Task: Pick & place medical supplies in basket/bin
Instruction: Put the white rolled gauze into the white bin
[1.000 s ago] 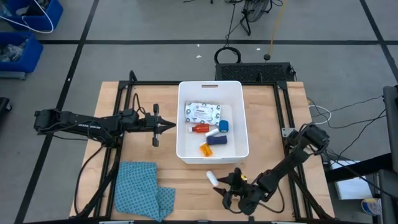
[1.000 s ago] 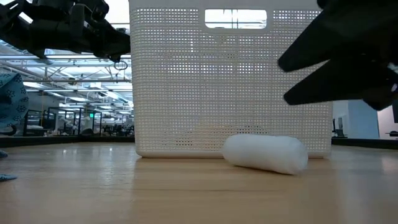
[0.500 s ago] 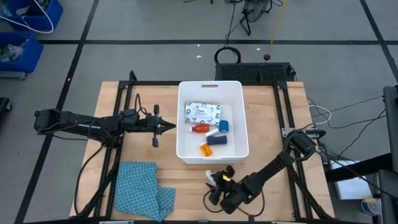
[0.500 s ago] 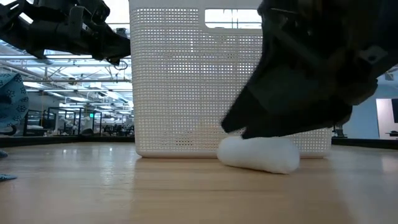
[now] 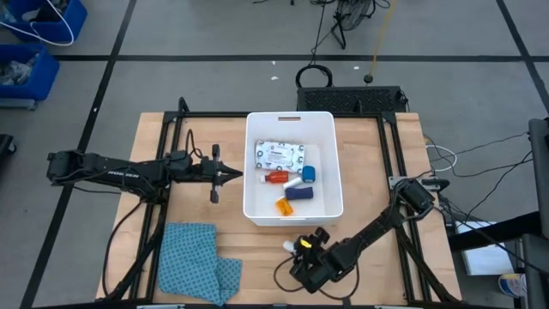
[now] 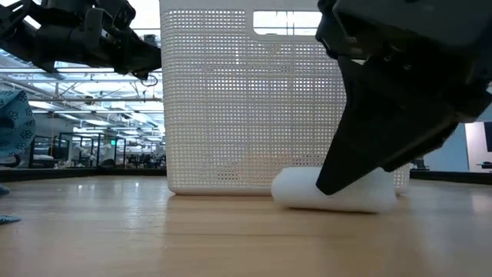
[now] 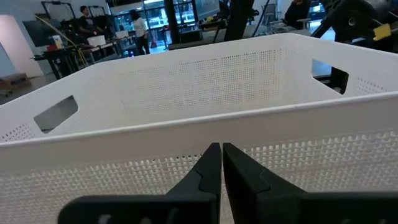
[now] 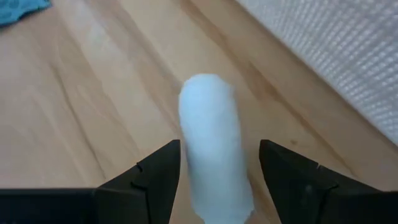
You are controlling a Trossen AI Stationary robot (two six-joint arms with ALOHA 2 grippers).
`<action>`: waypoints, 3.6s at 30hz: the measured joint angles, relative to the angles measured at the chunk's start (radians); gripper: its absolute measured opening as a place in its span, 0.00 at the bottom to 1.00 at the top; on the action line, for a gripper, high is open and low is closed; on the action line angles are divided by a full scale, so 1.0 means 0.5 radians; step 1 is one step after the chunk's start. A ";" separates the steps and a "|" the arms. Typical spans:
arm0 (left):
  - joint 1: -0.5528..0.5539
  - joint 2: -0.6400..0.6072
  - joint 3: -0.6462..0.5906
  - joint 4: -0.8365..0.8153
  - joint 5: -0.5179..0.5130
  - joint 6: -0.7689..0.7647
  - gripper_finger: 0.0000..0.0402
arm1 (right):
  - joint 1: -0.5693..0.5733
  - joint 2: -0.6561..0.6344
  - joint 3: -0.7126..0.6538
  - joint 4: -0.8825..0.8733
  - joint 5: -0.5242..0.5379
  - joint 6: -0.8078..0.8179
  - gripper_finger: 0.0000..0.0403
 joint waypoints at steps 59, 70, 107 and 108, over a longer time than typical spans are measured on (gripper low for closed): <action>-0.001 0.000 0.000 0.014 0.000 0.060 0.05 | 0.352 -1.813 -0.046 -0.348 0.792 -1.961 0.09; 0.000 0.000 0.000 0.127 -0.004 0.202 0.05 | 0.271 -2.368 -0.546 -0.215 0.659 -2.413 0.09; 0.004 0.000 -0.001 0.271 -0.266 0.407 0.05 | -0.369 -3.700 -1.789 0.544 -0.104 -2.945 0.08; 0.004 0.000 -0.001 0.270 -0.266 0.403 0.05 | -0.386 -3.694 -1.790 0.571 -0.102 -2.962 0.08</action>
